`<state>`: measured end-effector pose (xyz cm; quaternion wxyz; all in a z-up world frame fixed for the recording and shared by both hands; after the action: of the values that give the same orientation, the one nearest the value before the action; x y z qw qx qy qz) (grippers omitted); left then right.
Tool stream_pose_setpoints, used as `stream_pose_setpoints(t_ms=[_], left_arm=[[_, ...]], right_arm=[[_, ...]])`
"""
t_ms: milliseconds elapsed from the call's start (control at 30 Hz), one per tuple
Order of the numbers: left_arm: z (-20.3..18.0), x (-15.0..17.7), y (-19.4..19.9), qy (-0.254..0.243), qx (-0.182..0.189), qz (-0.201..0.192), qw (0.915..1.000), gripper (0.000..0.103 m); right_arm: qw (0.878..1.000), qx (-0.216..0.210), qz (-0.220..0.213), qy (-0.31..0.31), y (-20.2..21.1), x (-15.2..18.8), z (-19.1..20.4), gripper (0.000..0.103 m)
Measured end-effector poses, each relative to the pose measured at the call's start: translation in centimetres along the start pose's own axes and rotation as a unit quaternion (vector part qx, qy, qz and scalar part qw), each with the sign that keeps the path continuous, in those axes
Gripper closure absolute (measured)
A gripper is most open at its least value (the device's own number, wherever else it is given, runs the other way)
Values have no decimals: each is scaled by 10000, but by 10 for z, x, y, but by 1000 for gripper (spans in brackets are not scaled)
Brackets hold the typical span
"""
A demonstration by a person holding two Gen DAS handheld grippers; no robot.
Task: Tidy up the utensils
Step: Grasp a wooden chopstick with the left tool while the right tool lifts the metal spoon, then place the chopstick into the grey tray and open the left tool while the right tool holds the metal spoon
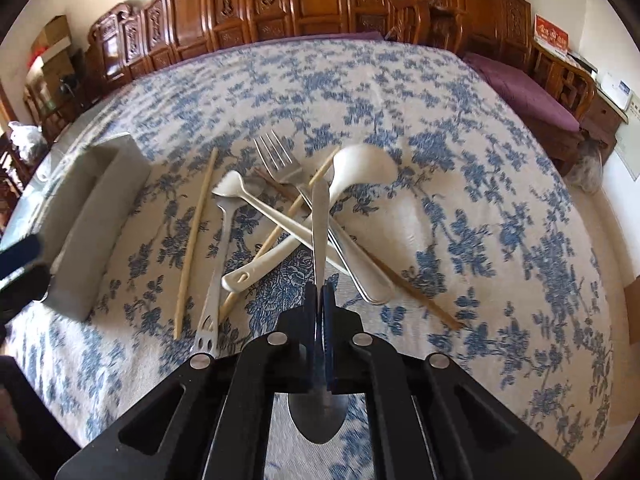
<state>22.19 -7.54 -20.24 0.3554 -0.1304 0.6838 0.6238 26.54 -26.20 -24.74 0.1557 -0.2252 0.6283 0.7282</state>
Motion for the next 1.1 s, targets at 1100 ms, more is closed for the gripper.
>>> stream_pose_setpoints(t_ms=[1100], left_arm=[[-16,15,-55,207,-125,1080,9939,99]], right_arm=[[9970,-601,-463,164,57,5,-8,98]])
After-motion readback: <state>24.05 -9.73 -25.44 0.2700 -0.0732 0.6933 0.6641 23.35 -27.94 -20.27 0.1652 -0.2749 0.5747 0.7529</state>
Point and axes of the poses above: each gripper's, at about its wrist camera, not at the fingertips, and y roughly against the way its jaws point, z to its left, x to its underside, the point moved 5 cm from there along -y, roughly the way its jaws point, and after that the axes turned 4 degrees about -y, right-handed, at the moved point
